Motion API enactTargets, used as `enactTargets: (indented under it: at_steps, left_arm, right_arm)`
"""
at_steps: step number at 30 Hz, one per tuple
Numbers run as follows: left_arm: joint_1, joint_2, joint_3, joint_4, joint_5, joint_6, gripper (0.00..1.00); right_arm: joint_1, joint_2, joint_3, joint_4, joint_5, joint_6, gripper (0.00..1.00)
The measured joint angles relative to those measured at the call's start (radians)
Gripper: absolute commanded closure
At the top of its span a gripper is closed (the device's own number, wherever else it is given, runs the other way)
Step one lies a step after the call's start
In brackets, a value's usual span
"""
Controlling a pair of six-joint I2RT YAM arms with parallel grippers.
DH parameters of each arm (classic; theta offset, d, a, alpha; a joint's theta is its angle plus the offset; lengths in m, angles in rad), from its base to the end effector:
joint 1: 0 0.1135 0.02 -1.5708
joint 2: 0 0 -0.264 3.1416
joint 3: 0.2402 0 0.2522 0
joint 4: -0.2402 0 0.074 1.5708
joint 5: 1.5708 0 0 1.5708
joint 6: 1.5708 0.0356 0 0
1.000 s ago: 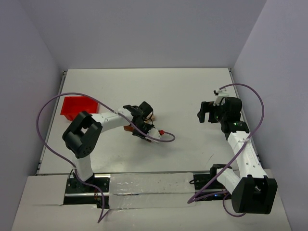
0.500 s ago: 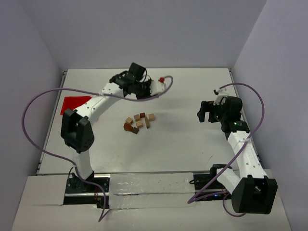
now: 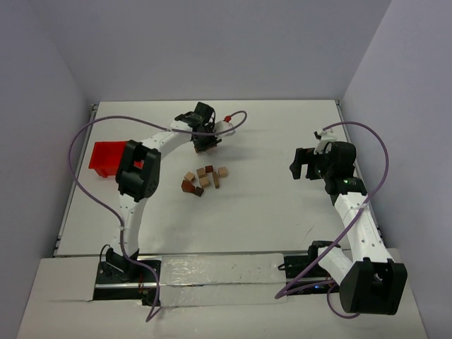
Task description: Build the wood block tower
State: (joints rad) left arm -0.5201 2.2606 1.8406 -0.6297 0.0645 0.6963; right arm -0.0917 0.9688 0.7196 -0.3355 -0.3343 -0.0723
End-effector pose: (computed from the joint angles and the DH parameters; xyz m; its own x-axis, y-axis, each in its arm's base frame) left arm 0.4246 -0.2458 0.1771 -0.2415 0.8759 -0.4178 0.8846 0.3757 0.2764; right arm 0.2126 -0.0078 0.2694 -0.5348 -0.0193 -0.8448 -0.2252 0.9669 0.1204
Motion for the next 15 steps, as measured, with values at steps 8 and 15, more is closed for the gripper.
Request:
enactTargets:
  at_steps: [8, 15]
  left_arm:
    - [-0.102, -0.19, -0.36, 0.115, -0.009, -0.011, 1.0]
    - [-0.239, -0.284, -0.507, 0.172, 0.006, -0.066, 1.0]
  right_arm:
    - [-0.001, 0.0, 0.0, -0.002, -0.001, 0.0, 0.0]
    - [-0.003, 0.0, 0.0, -0.002, -0.004, 0.0, 0.0]
